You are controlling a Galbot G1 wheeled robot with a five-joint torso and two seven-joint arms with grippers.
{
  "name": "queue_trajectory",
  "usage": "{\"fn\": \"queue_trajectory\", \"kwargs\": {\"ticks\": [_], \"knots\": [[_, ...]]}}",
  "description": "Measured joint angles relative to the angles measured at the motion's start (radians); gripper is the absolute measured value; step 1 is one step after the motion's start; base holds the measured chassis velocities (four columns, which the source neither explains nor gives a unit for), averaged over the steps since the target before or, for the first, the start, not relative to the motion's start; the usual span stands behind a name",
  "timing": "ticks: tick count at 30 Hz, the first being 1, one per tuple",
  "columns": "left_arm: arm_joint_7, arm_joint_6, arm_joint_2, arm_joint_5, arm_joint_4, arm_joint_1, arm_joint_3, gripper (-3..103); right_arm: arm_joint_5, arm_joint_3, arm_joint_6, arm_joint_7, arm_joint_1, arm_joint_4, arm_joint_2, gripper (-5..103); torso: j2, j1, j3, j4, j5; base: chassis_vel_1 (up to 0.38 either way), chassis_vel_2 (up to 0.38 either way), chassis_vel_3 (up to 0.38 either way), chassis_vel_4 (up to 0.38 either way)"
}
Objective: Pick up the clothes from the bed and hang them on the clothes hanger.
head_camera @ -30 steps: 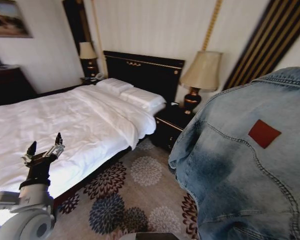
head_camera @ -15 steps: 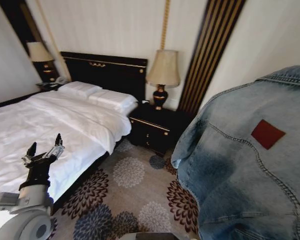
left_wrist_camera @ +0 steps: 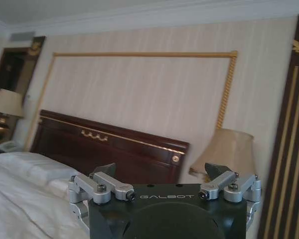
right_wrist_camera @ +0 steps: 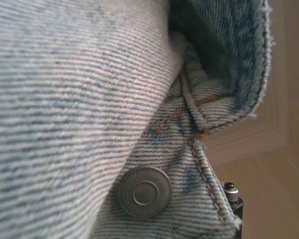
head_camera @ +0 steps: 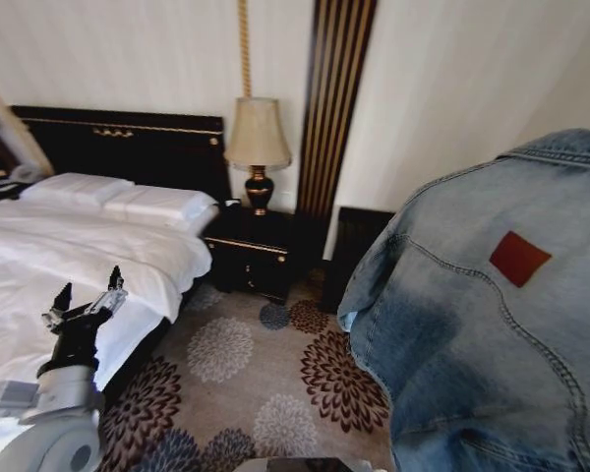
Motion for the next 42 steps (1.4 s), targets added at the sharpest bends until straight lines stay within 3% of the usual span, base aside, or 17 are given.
{"fn": "queue_trajectory", "kwargs": {"ticks": [10, 25, 38, 42], "knots": [[0.001, -0.004, -0.003, 0.0, 0.0, 0.023, -0.017, 100, 0.0, -0.116, 0.01, -0.014, 0.172, -0.14, -0.071, 16, 0.0, 0.0, 0.0, 0.0001, 0.0, -0.119, -0.123, -0.125, -0.13], [0.006, -0.005, -0.026, 0.009, 0.0, 0.027, -0.007, 100, -0.018, -0.241, 0.038, -0.048, 0.309, -0.32, -0.093, 16, 0.0, 0.0, 0.0, 0.0, 0.0, -0.131, -0.123, -0.123, -0.131], [0.013, -0.01, -0.035, 0.013, 0.0, 0.032, -0.008, 100, -0.019, -0.328, 0.039, -0.032, 0.387, -0.332, -0.126, 16, 0.0, 0.0, 0.0, 0.0, -0.0001, -0.128, -0.13, -0.118, -0.126], [0.015, -0.012, -0.039, 0.017, 0.0, 0.036, -0.005, 100, -0.026, -0.4, 0.042, -0.034, 0.439, -0.375, -0.134, 16, 0.0, 0.0, 0.0, 0.0, -0.0001, -0.125, -0.131, -0.13, -0.125]]}}
